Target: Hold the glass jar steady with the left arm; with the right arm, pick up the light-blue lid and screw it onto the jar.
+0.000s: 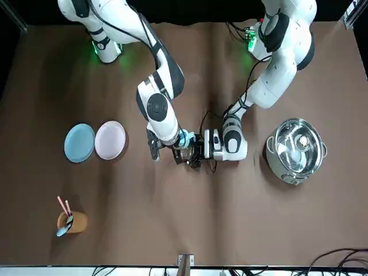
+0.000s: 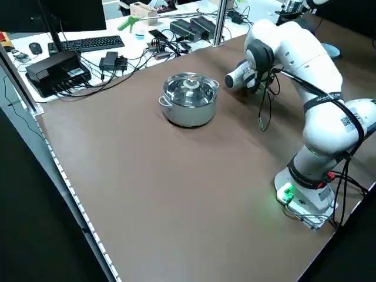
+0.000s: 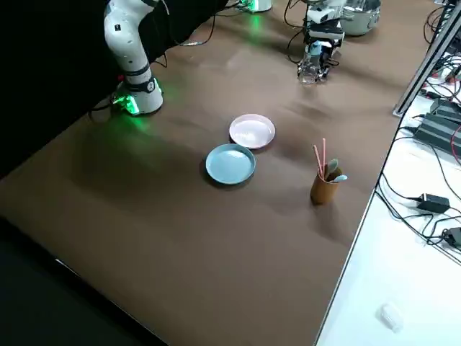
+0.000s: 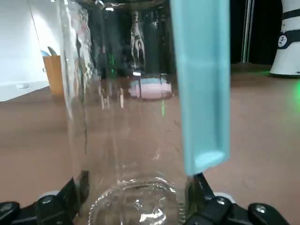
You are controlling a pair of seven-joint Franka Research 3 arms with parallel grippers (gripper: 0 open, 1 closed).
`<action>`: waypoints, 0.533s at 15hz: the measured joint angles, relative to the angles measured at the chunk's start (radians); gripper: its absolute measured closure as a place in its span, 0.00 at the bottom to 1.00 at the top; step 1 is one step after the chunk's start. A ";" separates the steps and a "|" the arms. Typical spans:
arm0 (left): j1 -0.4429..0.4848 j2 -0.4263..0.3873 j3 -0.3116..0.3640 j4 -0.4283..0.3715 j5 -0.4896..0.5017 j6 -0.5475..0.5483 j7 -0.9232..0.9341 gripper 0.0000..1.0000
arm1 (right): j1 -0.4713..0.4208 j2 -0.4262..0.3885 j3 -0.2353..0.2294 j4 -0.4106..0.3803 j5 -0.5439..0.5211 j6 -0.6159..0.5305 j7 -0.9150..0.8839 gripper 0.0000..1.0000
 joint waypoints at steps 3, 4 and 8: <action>0.000 0.000 -0.001 0.001 0.021 -0.002 0.000 0.05 | -0.001 0.000 0.000 0.000 0.000 -0.033 -0.015 0.00; 0.000 0.000 -0.002 0.002 0.025 -0.002 0.000 0.05 | -0.002 0.000 0.000 0.000 0.000 -0.043 -0.023 0.00; 0.000 0.000 -0.002 0.002 0.027 -0.002 0.000 0.05 | -0.013 0.000 0.000 0.001 0.000 -0.063 -0.054 0.00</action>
